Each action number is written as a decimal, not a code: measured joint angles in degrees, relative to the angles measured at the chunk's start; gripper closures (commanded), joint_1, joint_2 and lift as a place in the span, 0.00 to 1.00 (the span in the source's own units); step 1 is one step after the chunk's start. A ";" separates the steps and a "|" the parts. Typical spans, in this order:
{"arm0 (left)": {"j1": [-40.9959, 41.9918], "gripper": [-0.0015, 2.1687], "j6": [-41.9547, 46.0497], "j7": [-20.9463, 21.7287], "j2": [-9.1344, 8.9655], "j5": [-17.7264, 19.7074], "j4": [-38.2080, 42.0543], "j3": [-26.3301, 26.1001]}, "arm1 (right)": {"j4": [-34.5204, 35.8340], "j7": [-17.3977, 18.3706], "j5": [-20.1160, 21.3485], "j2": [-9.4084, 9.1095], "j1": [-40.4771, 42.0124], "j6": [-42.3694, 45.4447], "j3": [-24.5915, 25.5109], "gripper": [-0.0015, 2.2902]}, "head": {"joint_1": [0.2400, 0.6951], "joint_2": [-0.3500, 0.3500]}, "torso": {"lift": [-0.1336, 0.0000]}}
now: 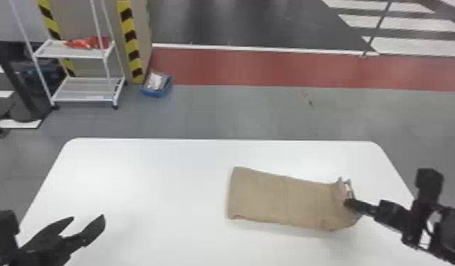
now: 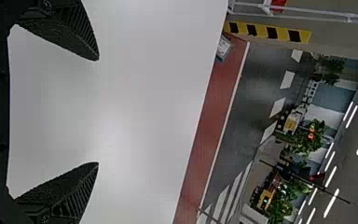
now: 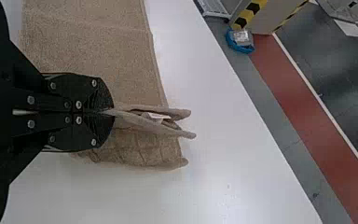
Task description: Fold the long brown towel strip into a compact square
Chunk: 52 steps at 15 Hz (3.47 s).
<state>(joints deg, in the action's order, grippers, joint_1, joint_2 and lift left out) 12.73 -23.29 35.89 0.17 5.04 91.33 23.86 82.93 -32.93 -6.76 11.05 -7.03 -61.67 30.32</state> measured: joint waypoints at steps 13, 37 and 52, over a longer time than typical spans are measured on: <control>-0.90 0.04 0.13 -0.03 0.00 -0.12 -1.76 -0.31 | -9.75 -1.13 2.03 4.02 -0.33 8.64 3.30 0.09 | 1.00 0.21 | 1.00; -0.02 0.04 1.33 1.04 0.00 0.68 -1.93 1.78 | -19.30 -0.18 6.16 3.55 -4.77 17.32 -1.98 0.54 | 1.00 0.29 | 1.00; 0.52 0.04 1.36 1.12 0.00 0.92 -0.46 1.99 | 4.18 -0.61 -4.65 -0.86 -0.97 -0.78 -1.55 0.54 | 1.00 0.42 | 1.00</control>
<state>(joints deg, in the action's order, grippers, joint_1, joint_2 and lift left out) 13.25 -21.93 37.01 0.17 5.97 90.87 25.84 87.11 -33.54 -11.41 10.20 -8.00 -62.45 28.76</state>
